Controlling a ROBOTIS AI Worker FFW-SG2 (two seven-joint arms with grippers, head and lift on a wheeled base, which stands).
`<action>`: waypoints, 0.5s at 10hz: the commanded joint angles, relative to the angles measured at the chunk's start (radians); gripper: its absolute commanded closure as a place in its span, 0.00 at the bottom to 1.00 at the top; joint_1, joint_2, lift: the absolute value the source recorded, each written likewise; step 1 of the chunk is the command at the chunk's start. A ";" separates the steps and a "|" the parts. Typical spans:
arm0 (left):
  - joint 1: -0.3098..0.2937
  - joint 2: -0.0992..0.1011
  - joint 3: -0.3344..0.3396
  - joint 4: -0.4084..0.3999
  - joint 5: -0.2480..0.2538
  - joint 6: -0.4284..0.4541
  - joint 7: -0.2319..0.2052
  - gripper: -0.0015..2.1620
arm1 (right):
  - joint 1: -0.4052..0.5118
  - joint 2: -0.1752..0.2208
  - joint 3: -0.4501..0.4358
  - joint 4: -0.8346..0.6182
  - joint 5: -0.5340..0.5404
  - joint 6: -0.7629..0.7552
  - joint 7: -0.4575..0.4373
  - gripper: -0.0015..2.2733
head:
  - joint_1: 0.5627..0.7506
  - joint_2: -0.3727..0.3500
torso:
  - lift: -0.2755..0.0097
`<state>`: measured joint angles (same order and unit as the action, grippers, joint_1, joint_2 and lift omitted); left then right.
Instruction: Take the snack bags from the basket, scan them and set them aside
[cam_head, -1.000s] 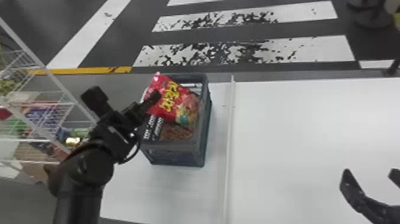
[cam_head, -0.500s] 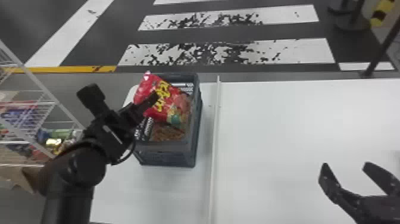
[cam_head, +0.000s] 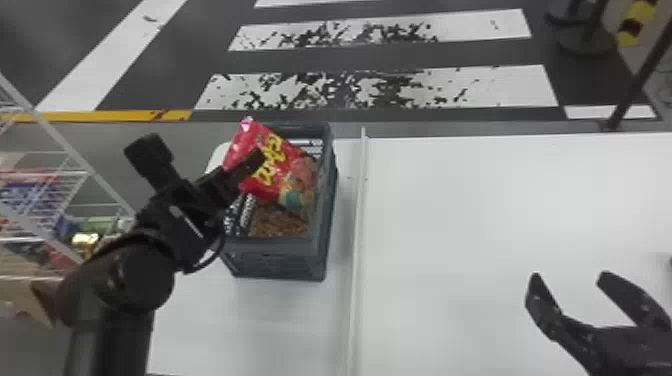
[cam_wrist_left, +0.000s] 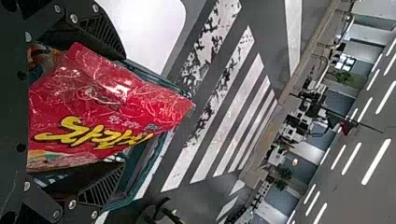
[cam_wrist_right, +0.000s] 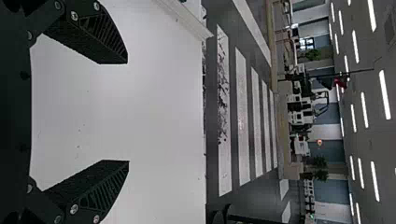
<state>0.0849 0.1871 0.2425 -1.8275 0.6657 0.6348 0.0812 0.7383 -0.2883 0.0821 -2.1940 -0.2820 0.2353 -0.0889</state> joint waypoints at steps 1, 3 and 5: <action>0.001 -0.002 0.000 -0.010 0.000 0.003 0.000 0.10 | 0.000 0.000 -0.001 0.000 0.000 0.000 0.000 0.07 | 0.70 0.74 | 0.70; 0.003 -0.005 -0.005 -0.035 0.000 0.012 0.000 0.10 | 0.000 0.000 -0.001 0.000 0.000 0.000 0.000 0.07 | 0.70 0.74 | 0.70; 0.007 -0.008 -0.012 -0.073 -0.001 0.024 0.000 0.10 | 0.000 0.003 -0.001 0.000 0.000 0.000 0.000 0.07 | 0.70 0.73 | 0.70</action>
<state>0.0907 0.1801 0.2328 -1.8899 0.6641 0.6543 0.0822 0.7378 -0.2862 0.0813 -2.1936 -0.2811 0.2356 -0.0889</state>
